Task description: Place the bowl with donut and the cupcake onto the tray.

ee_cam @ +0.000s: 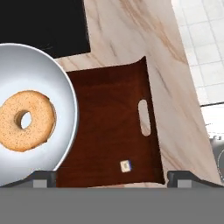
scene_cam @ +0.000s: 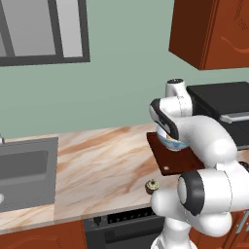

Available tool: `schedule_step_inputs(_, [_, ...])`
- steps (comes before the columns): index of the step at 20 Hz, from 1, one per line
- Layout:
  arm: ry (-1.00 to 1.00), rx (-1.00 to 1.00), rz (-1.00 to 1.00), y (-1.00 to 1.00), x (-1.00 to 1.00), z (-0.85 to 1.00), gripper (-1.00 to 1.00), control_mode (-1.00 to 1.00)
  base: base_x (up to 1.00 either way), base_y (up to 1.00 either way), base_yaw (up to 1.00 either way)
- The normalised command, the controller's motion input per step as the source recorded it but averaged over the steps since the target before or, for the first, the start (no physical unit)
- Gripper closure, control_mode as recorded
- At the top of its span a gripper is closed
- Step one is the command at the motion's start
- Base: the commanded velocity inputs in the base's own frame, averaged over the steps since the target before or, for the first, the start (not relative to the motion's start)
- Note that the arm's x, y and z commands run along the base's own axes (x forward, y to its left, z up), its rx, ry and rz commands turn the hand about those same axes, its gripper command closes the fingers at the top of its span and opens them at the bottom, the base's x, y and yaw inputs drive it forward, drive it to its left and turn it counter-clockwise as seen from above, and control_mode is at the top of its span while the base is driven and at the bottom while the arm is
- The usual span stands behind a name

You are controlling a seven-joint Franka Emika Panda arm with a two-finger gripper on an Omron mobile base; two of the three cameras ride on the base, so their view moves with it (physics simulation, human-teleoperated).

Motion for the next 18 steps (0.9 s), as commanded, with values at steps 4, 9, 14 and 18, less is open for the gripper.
schedule_step_inputs(4, [0.02, 0.04, 0.22, 0.09, -0.23, 0.09, -1.0, -1.0, 0.0, 0.0, 0.0])
schedule_step_inputs(9, [0.0, 0.02, 0.24, 0.06, -0.26, 0.01, -1.0, -1.0, 0.0, 0.0, 0.0])
schedule_step_inputs(14, [0.0, 0.0, 0.27, 0.06, -0.24, 0.0, -1.0, -1.0, 0.0, 0.0, 0.0])
schedule_step_inputs(18, [0.0, 0.0, 0.28, 0.01, -0.17, 0.0, -1.0, -1.0, 0.0, 0.0, 0.0])
